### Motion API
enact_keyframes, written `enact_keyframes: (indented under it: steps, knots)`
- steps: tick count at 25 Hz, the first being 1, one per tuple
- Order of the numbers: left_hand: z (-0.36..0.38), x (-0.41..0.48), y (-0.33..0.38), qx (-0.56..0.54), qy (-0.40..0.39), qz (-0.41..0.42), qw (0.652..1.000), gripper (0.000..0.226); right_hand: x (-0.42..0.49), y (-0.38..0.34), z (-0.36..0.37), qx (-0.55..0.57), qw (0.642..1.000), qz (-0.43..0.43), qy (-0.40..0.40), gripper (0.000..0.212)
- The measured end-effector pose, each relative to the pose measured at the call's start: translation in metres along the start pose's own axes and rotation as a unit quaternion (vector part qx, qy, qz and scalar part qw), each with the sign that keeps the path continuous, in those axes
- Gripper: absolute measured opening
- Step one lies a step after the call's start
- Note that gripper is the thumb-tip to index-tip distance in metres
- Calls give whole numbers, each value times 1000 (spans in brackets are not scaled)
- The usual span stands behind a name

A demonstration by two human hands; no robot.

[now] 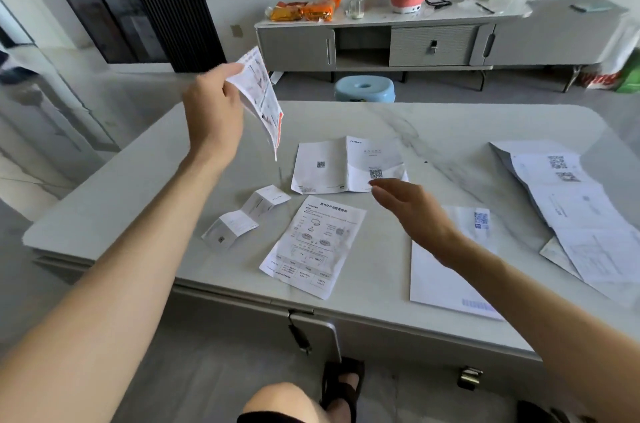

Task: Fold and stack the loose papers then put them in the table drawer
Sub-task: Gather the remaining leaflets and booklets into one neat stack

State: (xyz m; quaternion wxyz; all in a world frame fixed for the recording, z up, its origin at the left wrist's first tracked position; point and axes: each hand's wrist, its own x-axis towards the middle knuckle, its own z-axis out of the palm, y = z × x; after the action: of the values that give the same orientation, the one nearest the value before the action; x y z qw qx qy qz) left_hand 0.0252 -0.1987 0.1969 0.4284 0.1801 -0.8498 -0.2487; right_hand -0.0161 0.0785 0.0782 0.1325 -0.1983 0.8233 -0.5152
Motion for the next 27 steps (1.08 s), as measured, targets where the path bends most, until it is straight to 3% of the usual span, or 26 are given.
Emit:
enact_keyframes:
  steps: [2,4,8,11,14,16,18,20,23,25,27]
  knots:
    - [17,-25,28,-117,-32,2,993,50,-10,3,-20,171,984,40,-21,28]
    - [43,-64,49,-224,-76,-47,970,46,-24,16,-41,304,948,94,-25,34]
    - [93,-143,81,-429,-148,-210,866,37,-38,60,-68,485,858,168,-19,54]
    - [125,-186,84,-529,-193,-300,770,38,-41,98,-79,526,833,172,24,47]
    - [145,-199,74,-552,-235,-325,731,37,-36,117,-91,474,854,186,102,31]
    - [152,-197,70,-520,-256,-330,745,30,-33,119,-102,402,887,182,138,19]
    - [156,-195,70,-464,-267,-316,783,17,-33,115,-112,334,916,157,156,12]
    - [159,-196,68,-416,-273,-308,811,20,-35,114,-116,309,928,141,153,10]
    - [161,-195,70,-404,-309,-299,807,27,-39,118,-119,299,940,130,104,11]
    - [161,-196,75,-409,-326,-287,802,16,-41,115,-121,289,947,114,77,14]
    - [162,-198,79,-389,-321,-259,824,14,-43,112,-122,307,944,88,87,15]
